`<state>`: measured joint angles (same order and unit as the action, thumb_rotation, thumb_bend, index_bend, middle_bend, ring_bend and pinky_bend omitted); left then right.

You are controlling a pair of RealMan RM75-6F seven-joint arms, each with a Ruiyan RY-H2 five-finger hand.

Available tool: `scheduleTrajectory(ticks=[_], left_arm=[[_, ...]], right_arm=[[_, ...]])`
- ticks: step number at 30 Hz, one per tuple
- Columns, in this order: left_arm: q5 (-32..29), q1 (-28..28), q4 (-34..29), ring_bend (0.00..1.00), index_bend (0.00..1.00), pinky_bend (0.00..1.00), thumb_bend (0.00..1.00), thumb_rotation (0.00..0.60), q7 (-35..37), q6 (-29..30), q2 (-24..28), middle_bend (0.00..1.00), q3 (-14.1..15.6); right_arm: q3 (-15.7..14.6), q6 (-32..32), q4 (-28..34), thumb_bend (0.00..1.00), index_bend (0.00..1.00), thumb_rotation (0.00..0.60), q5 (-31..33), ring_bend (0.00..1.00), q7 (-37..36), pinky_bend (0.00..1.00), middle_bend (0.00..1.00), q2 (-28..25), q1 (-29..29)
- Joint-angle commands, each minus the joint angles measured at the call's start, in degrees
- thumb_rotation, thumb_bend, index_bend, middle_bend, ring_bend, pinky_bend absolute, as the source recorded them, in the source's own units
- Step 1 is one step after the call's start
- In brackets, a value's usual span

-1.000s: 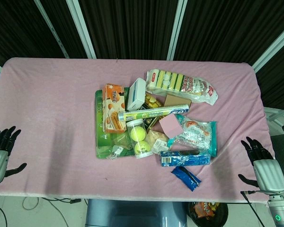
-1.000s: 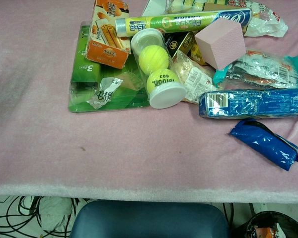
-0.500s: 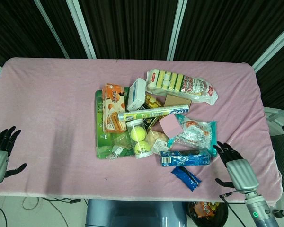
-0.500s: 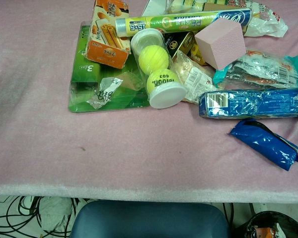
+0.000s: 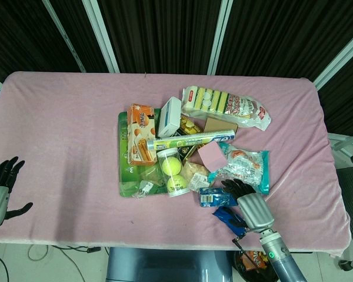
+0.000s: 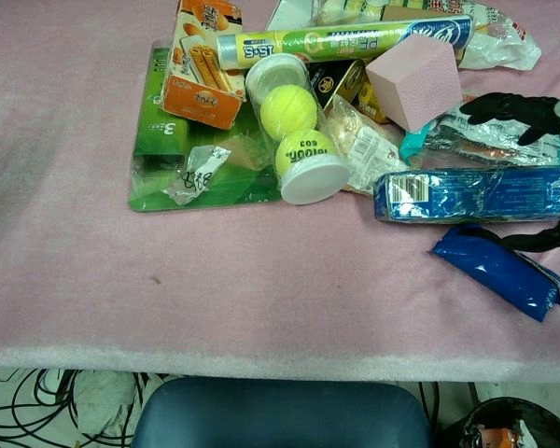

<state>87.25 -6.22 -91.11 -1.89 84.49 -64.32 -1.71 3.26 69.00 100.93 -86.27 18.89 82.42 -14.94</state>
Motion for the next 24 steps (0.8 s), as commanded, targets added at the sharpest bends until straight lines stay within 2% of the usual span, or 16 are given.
scheduleTrajectory(ticks=[1,14,17,19,21,24], left_arm=[[-0.2,-0.1,-0.1,0.00,0.00,0.00,0.00,0.600,0.1,-0.3,0.1,0.00,-0.1],[-0.8,-0.5,-1.0,0.00,0.00,0.00,0.00,0.600,0.6,-1.2,0.4,0.00,-0.1],[-0.9,-0.4,-1.1,0.00,0.00,0.00,0.00,0.600,0.8,-1.3,0.4,0.00,0.0],[-0.9,-0.4,-1.1,0.00,0.00,0.00,0.00,0.600,0.9,-1.3,0.5,0.00,-0.1],[-0.9,-0.4,-1.3,0.00,0.00,0.00,0.00,0.600,1.0,-1.3,0.6,0.00,-0.1],[-0.9,-0.4,-1.3,0.00,0.00,0.00,0.00,0.600,0.9,-1.4,0.7,0.00,0.0]], right_arm=[[1.1,-1.2,-1.6,0.14,0.12,0.600,1.7,0.13,1.4,0.24,0.16,2.5,-1.3],[4.7,-5.4,-11.7,0.18,0.22,0.600,7.2,0.18,3.1,0.25,0.22,10.8,-6.3],[5.1,-6.1,-14.1,0.28,0.35,0.600,8.5,0.27,3.3,0.32,0.32,11.9,-7.0],[5.2,-6.0,-15.0,0.43,0.54,0.600,8.8,0.43,3.0,0.46,0.48,12.2,-7.2],[5.1,-5.7,-15.3,0.54,0.67,0.600,8.4,0.56,1.9,0.58,0.60,12.1,-7.3],[4.4,-4.1,-14.3,0.62,0.77,0.600,6.5,0.65,0.0,0.66,0.67,10.9,-6.9]])
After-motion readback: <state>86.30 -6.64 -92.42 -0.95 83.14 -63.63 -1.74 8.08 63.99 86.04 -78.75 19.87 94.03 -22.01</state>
